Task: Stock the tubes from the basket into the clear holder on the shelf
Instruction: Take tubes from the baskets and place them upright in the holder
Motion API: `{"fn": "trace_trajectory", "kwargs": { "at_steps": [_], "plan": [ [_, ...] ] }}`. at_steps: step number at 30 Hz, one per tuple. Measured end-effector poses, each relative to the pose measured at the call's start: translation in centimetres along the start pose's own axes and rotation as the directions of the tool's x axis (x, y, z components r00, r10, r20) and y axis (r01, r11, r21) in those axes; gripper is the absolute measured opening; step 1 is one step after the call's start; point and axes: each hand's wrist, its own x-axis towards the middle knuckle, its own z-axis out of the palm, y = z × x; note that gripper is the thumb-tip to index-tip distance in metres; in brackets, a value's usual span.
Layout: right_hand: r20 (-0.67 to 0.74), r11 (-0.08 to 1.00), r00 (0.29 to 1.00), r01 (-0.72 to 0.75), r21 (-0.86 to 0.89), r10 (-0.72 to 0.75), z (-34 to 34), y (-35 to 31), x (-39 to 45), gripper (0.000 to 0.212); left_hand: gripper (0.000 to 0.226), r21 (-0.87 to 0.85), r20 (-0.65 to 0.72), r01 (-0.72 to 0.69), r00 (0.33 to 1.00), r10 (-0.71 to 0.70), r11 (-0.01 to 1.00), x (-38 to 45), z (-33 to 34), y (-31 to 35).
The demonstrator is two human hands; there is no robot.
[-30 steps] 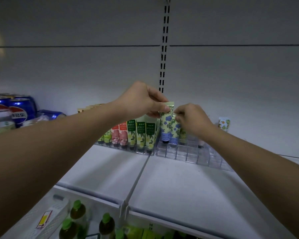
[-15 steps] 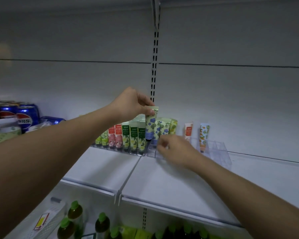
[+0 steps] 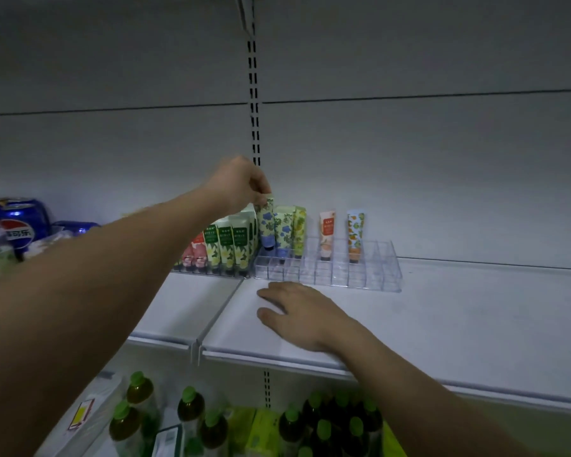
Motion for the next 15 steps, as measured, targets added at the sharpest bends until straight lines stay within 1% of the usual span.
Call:
{"fn": "trace_trajectory", "kwargs": {
  "at_steps": [9, 12, 15],
  "plan": [
    [-0.013, 1.000, 1.000, 0.002, 0.011, -0.002, 0.3, 0.4, 0.2, 0.057, 0.016, 0.168, -0.022, 0.020, 1.000, -0.016, 0.986, 0.4, 3.2, -1.3],
    [-0.018, 1.000, 1.000, 0.004, 0.019, -0.003, 0.2, 0.3, 0.1, 0.057, 0.018, 0.206, -0.005, -0.003, 1.000, 0.004, 0.979, 0.2, 4.1, -1.1],
    [-0.015, 1.000, 1.000, 0.001, 0.022, -0.001, 0.1, 0.2, 0.1, 0.057, 0.019, 0.302, 0.017, -0.035, 0.999, 0.031, 0.953, 0.2, 4.4, -0.6]
  ]
}}
